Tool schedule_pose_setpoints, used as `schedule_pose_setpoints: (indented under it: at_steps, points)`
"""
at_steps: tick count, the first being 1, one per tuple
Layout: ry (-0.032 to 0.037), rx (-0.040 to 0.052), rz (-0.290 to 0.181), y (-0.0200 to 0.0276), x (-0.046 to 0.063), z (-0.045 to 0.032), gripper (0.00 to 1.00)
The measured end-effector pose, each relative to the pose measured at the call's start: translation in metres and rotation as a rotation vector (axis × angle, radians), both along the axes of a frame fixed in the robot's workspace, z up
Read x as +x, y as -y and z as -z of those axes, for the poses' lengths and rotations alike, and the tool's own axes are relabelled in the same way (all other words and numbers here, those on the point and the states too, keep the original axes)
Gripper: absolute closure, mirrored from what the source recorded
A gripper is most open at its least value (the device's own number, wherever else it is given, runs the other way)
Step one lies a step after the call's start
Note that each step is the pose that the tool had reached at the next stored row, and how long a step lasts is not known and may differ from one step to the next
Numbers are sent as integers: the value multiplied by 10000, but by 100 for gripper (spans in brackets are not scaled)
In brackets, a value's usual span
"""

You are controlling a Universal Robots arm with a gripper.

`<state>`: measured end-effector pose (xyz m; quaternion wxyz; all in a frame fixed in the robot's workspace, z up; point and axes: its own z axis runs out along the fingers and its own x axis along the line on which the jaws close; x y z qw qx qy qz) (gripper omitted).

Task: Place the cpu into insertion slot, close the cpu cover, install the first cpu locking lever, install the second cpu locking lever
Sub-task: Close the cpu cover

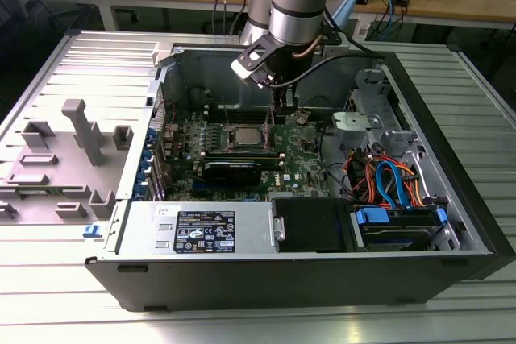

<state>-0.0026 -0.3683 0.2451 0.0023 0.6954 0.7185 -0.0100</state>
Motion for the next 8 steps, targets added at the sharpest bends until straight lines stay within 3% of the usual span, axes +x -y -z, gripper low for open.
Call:
schedule_pose_setpoints:
  at_steps: [8]
  points:
    - [0,0,3,0,-11,0,89]
